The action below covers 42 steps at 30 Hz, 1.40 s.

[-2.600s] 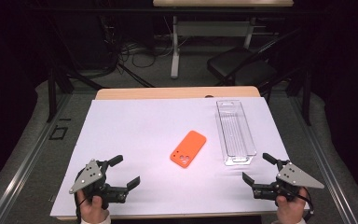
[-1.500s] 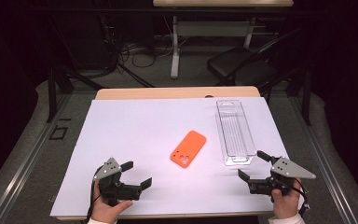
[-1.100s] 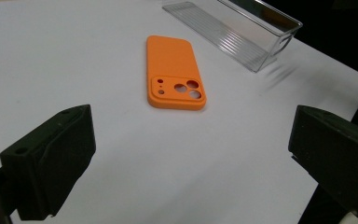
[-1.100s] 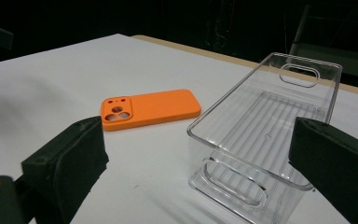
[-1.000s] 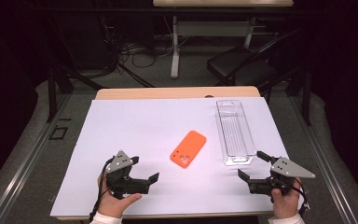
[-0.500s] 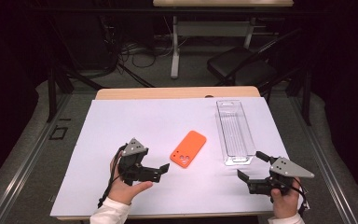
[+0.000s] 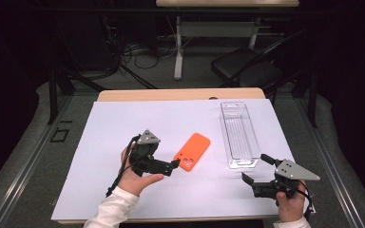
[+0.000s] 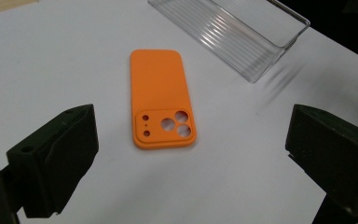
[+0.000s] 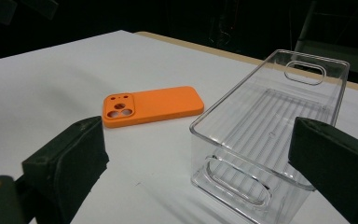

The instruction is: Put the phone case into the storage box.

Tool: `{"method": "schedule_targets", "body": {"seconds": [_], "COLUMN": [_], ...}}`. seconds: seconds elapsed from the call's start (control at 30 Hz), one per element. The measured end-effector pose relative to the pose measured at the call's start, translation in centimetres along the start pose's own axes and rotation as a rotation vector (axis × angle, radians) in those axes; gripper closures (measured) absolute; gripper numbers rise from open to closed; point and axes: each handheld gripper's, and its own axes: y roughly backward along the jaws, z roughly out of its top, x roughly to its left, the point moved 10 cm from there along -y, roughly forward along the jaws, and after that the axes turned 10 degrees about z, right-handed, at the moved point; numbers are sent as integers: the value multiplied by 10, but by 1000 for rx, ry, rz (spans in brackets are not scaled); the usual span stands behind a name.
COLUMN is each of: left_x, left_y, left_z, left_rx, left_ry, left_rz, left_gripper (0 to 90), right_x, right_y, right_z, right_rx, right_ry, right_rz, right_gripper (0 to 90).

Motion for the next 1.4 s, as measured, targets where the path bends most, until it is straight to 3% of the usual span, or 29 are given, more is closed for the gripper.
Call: {"method": "schedule_targets", "body": {"seconds": [0.13, 0.37, 0.63, 0.87, 1.4], "left_x": [-2, -4, 1, 7, 10], "left_y": [-3, -15, -37, -54, -86], "left_z": [11, 19, 26, 33, 33], "left_rx": [-16, 11, 50, 61, 92], "left_ry": [-11, -27, 2, -7, 18], "left_rz": [3, 13, 16, 47, 58], "left_gripper": [42, 54, 53, 54, 53], "right_x": [0, 0, 0, -1, -2], "right_y": [0, 0, -1, -1, -2], "right_z": [0, 0, -1, -1, -2], "right_rx": [1, 2, 6, 13, 13], "right_ry": [2, 7, 3, 2, -2], "right_rz": [0, 1, 3, 4, 9], "right_gripper": [39, 39, 39, 39, 39]}}
